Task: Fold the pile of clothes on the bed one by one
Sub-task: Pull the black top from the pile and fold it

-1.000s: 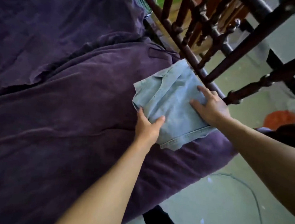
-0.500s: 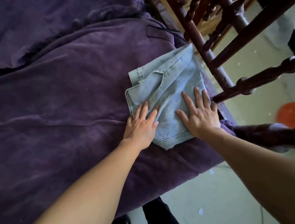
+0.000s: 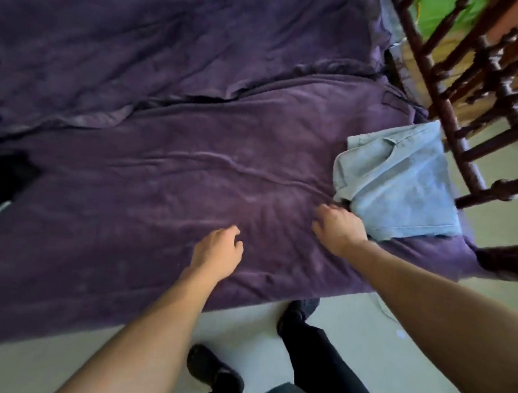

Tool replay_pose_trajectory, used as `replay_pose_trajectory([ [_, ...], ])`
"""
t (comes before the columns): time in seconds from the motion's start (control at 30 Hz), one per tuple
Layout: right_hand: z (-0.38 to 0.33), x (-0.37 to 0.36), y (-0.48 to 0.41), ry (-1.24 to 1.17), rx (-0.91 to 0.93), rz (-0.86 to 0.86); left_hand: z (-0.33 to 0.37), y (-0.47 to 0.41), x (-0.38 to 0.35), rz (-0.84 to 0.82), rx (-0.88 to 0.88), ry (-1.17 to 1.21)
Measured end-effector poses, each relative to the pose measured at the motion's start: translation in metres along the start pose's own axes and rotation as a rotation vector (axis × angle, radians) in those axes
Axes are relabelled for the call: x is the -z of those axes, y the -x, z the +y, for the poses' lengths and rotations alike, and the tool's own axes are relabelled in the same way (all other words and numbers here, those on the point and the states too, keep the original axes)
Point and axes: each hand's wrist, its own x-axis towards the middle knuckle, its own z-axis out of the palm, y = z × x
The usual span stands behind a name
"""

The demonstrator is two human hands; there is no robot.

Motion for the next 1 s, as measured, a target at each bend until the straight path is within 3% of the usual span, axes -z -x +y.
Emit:
replay_pose_trajectory([
  [0.4,-0.308,-0.059,0.115,0.044,0.335,-0.075,-0.277,0.209,0.040,0.186,0.268,0.199],
  [0.57,-0.433,-0.059,0.143,0.070,0.499,-0.048,-0.387,0.278,0.081,0.344,0.394,0.292],
  [0.77,-0.552,-0.058,0.144,0.064,0.605,-0.036,-0.477,0.312,0.125,0.450,0.460,0.347],
  [1.0,-0.667,-0.080,0.102,0.050,0.622,-0.086,-0.585,0.294,0.174,0.471,0.470,0.347],
])
